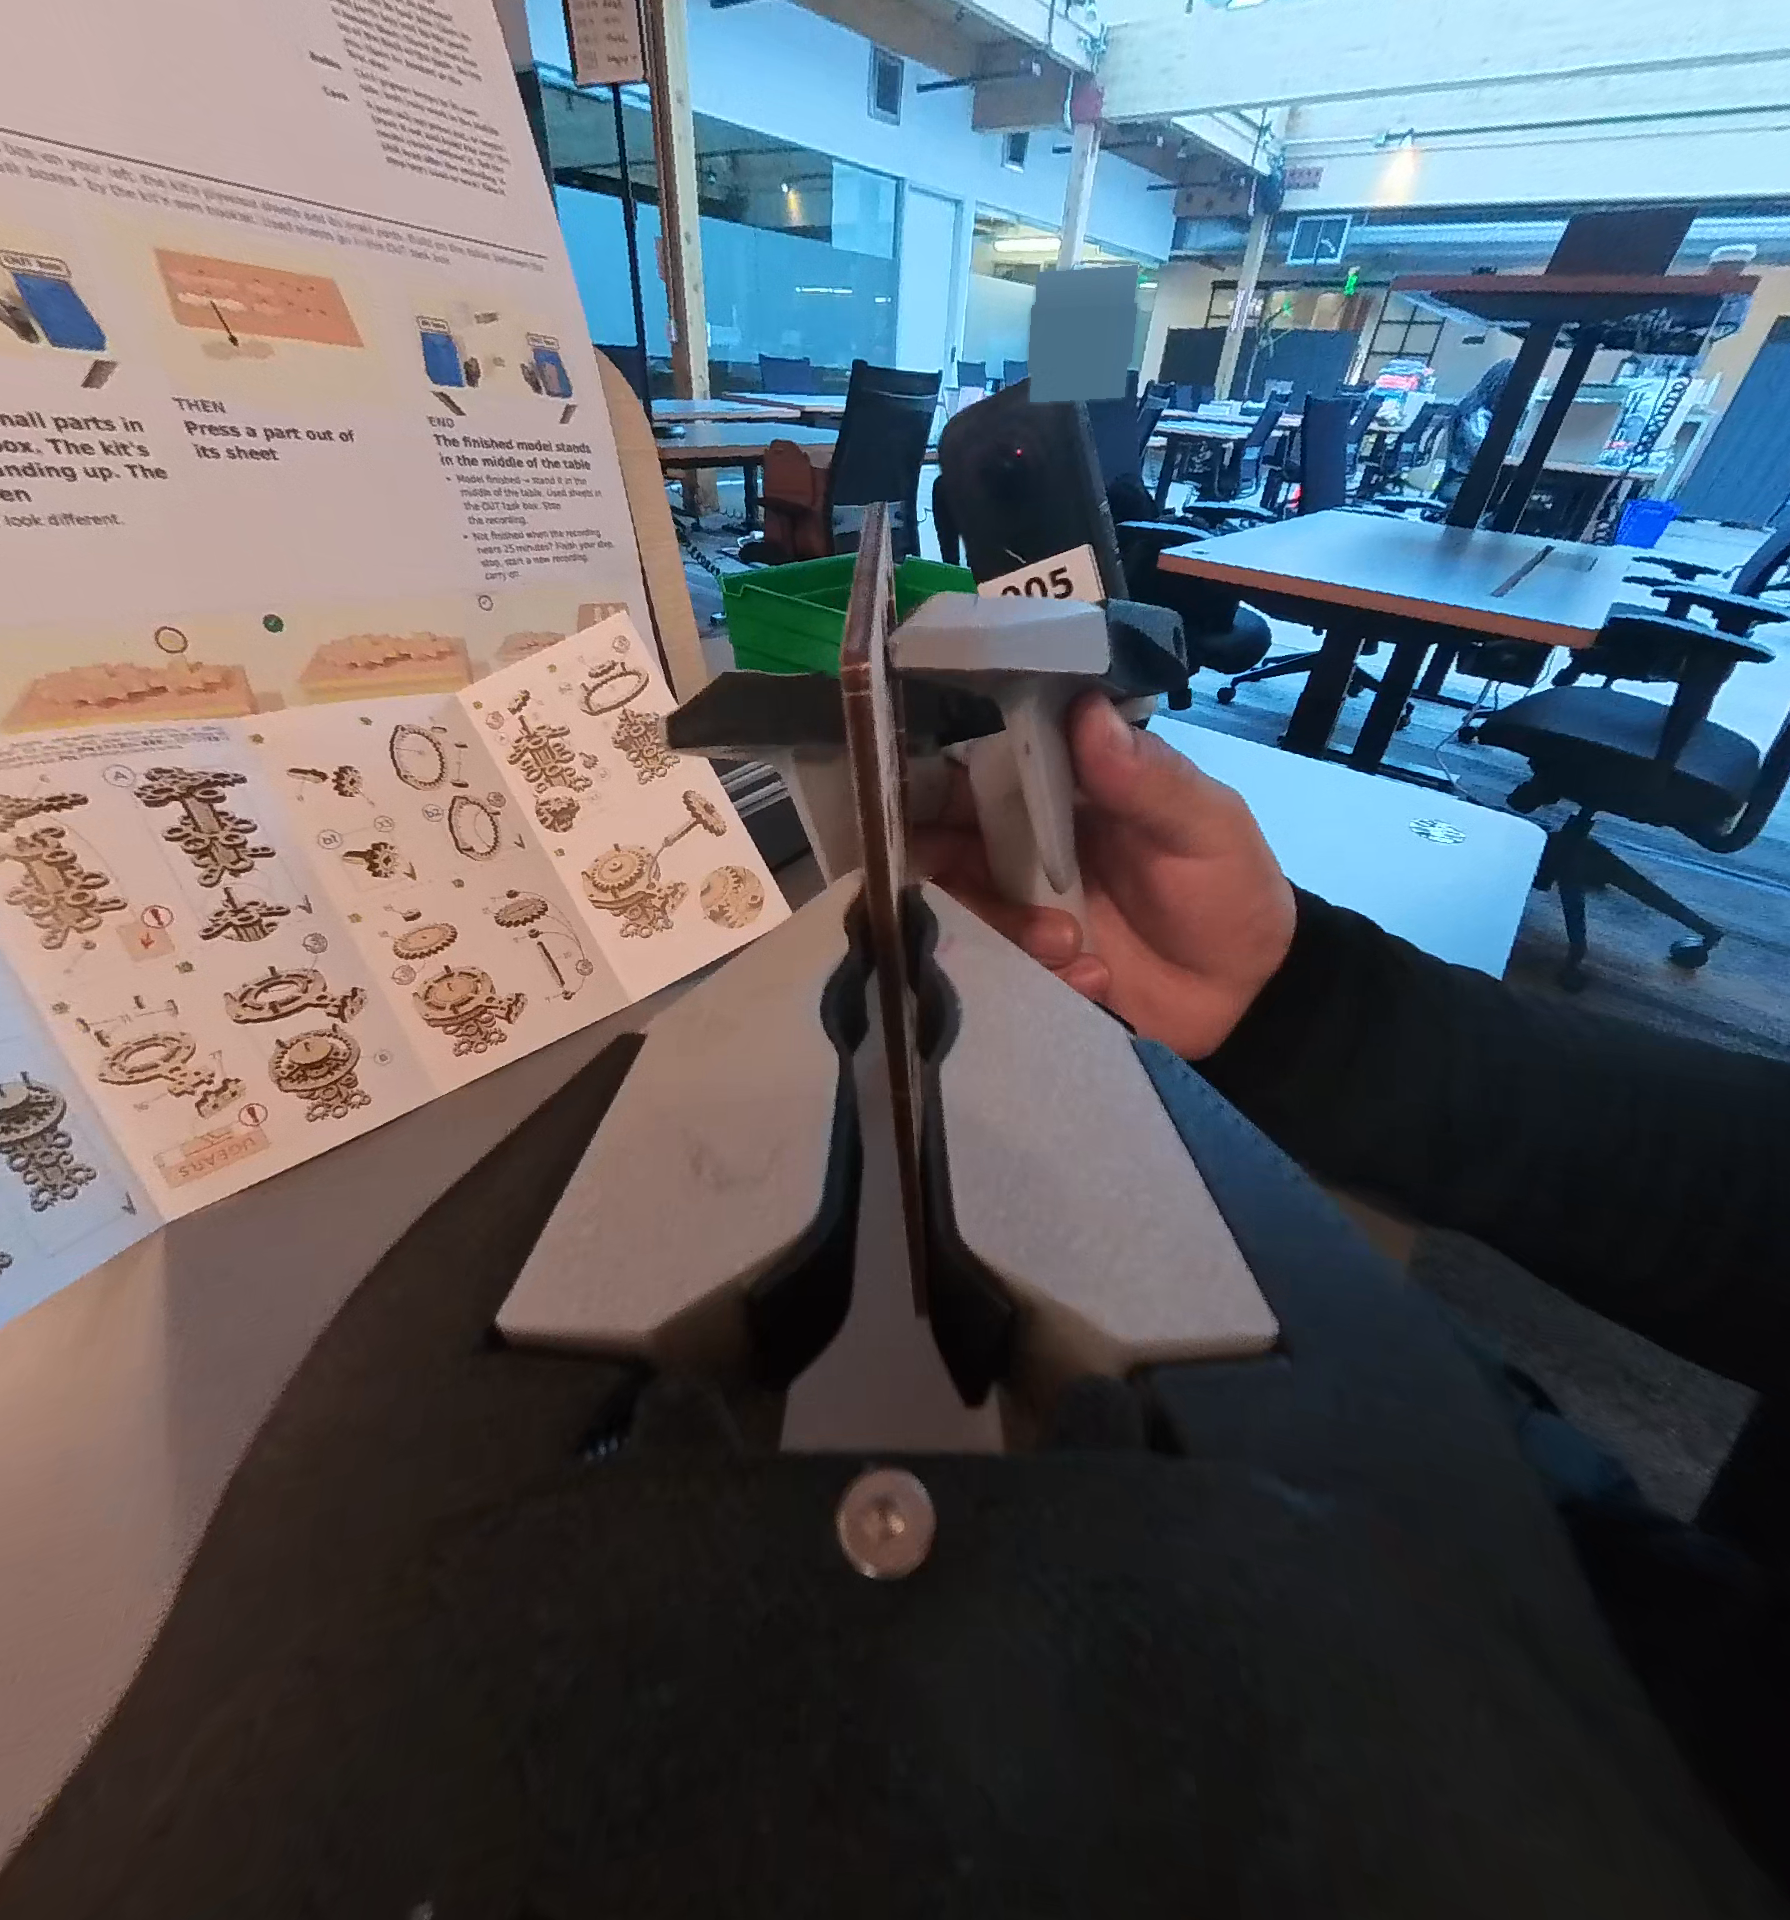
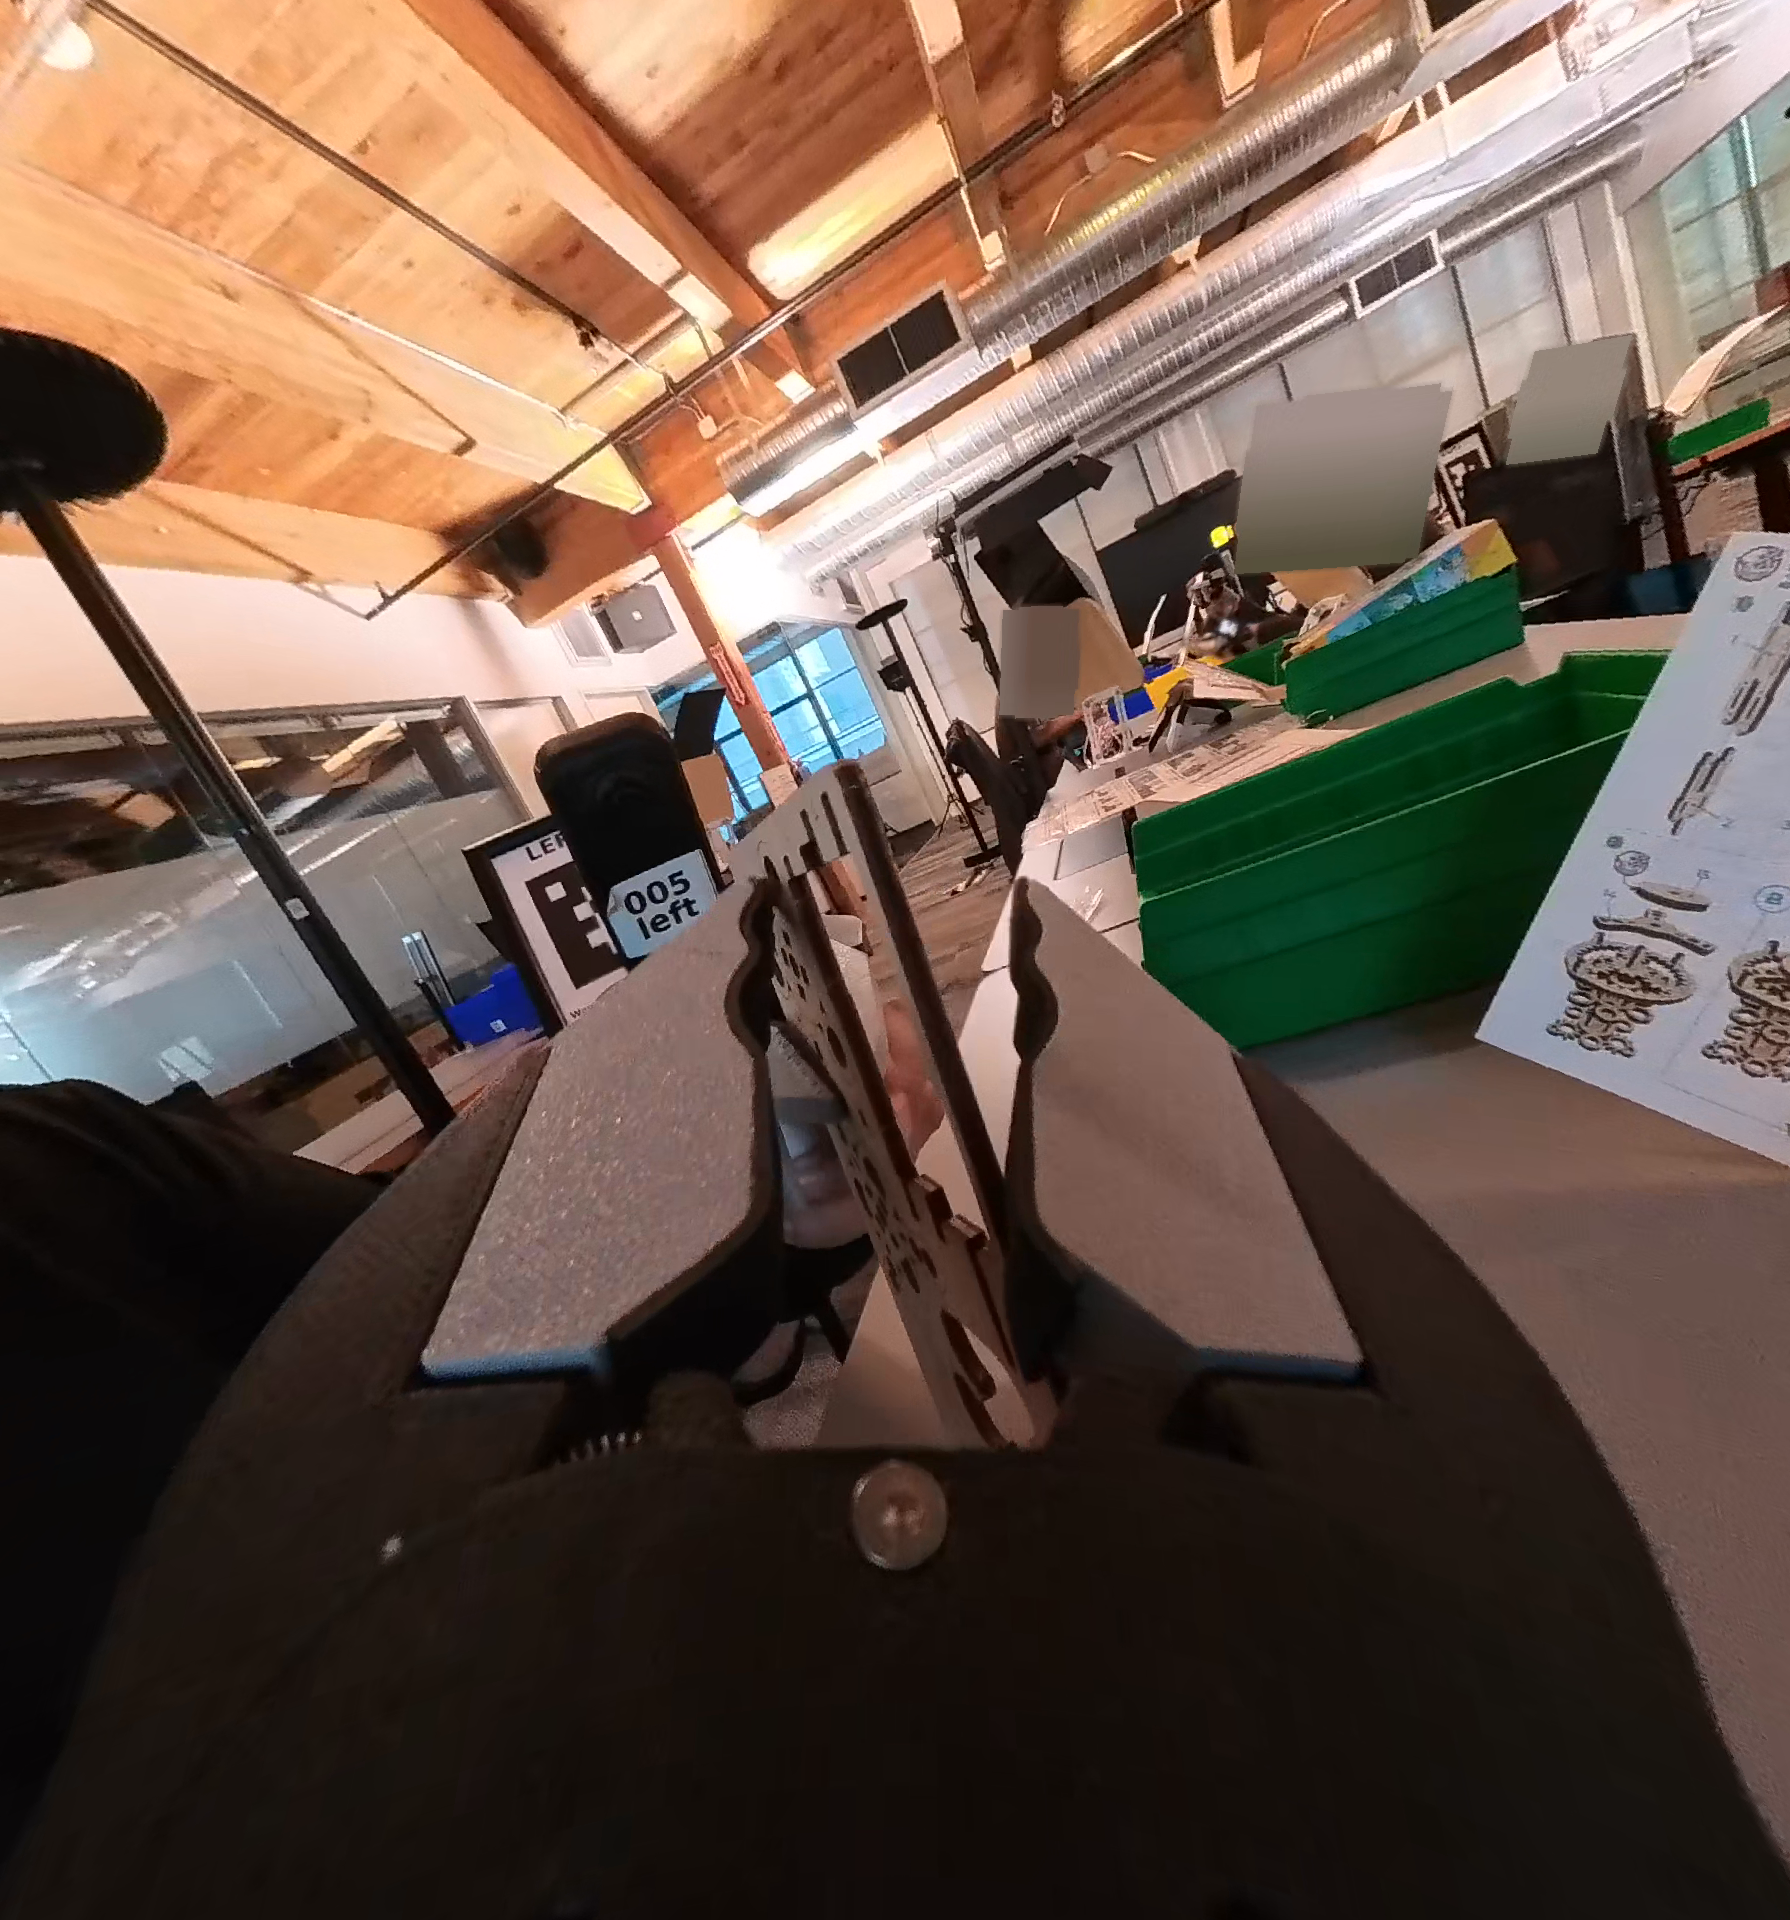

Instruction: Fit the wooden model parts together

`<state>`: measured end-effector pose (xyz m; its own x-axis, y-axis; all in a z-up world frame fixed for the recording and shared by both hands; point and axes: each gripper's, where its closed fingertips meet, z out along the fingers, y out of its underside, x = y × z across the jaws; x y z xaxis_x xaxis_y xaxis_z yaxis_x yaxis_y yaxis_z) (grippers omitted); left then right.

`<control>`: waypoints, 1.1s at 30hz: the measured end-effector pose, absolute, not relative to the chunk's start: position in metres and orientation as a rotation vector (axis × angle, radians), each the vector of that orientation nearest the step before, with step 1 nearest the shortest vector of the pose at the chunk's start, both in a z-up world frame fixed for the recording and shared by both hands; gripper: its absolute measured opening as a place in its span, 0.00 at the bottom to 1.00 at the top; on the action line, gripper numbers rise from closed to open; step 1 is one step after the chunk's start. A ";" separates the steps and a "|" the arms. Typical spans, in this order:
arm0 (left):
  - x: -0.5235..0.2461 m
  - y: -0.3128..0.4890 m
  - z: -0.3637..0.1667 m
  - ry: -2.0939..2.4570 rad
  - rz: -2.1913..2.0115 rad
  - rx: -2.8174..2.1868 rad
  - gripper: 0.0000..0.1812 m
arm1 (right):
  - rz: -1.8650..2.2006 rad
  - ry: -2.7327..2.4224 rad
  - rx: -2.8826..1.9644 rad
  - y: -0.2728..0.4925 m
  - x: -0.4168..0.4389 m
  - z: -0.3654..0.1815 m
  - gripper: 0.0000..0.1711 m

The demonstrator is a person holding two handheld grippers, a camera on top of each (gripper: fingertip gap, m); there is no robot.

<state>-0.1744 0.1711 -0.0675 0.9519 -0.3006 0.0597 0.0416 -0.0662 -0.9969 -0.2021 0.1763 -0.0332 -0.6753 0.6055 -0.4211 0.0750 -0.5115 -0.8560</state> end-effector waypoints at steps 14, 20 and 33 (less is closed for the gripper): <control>-0.173 0.173 -0.070 0.194 -0.291 -1.633 0.02 | 2.287 -1.282 -1.023 0.181 -0.201 -0.030 0.23; -0.171 0.172 -0.070 0.237 -0.234 -1.647 0.01 | 2.248 -1.304 -0.964 0.177 -0.197 -0.028 0.18; -0.172 0.176 -0.073 0.280 -0.113 -1.676 0.04 | 2.157 -1.319 -0.993 0.180 -0.196 -0.031 0.10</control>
<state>-0.1718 0.1764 -0.0729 0.9645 -0.2489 -0.0886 -0.1170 -0.1016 -0.9879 -0.1958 0.1804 -0.0307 -0.6554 0.6669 -0.3545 0.0119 -0.4602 -0.8877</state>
